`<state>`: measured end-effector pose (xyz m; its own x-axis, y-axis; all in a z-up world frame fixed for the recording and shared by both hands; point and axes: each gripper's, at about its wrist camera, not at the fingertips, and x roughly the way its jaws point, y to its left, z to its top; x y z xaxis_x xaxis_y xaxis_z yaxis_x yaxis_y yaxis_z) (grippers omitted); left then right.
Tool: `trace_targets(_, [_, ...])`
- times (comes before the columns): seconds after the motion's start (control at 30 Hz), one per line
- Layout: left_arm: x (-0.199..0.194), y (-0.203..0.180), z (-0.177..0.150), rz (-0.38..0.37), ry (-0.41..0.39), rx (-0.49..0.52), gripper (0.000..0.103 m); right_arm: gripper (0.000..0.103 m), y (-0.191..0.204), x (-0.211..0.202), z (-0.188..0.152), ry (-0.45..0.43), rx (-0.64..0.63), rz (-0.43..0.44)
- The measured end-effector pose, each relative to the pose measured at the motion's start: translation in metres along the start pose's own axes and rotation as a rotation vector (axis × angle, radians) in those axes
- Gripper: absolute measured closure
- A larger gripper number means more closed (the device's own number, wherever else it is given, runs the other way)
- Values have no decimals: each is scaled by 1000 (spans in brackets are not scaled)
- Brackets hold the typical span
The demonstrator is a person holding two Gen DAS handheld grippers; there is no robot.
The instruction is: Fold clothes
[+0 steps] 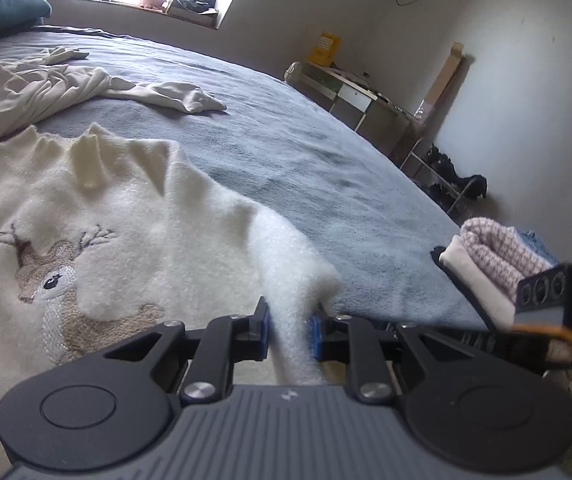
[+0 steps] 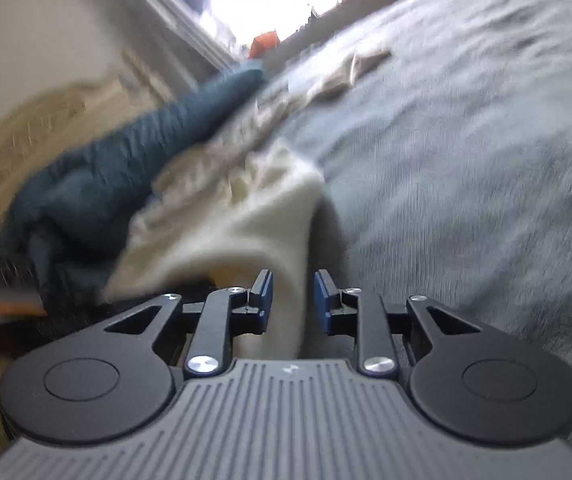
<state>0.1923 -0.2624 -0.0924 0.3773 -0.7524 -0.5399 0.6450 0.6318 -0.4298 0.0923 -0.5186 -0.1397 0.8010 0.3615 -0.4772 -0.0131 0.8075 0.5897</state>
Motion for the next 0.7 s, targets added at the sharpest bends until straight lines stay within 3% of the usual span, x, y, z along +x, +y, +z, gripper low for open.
trace_targets(0.07, [-1, 2, 0, -9, -6, -21, 83, 80, 8, 6, -9, 49, -75, -23])
trace_targets(0.17, [1, 2, -1, -20, -15, -35, 83, 80, 19, -1, -10, 24, -148, -56])
trace_targets(0.27, [-1, 1, -1, -31, -24, -36, 83, 80, 23, -6, -4, -11, -171, -34])
trace_targets(0.6, [1, -4, -2, -35, -44, -5, 83, 80, 36, 23, 5, 14, -277, -23])
trace_targets(0.7, [3, -8, -3, -45, -47, 0, 83, 88, 36, 23, 4, -10, -314, -66])
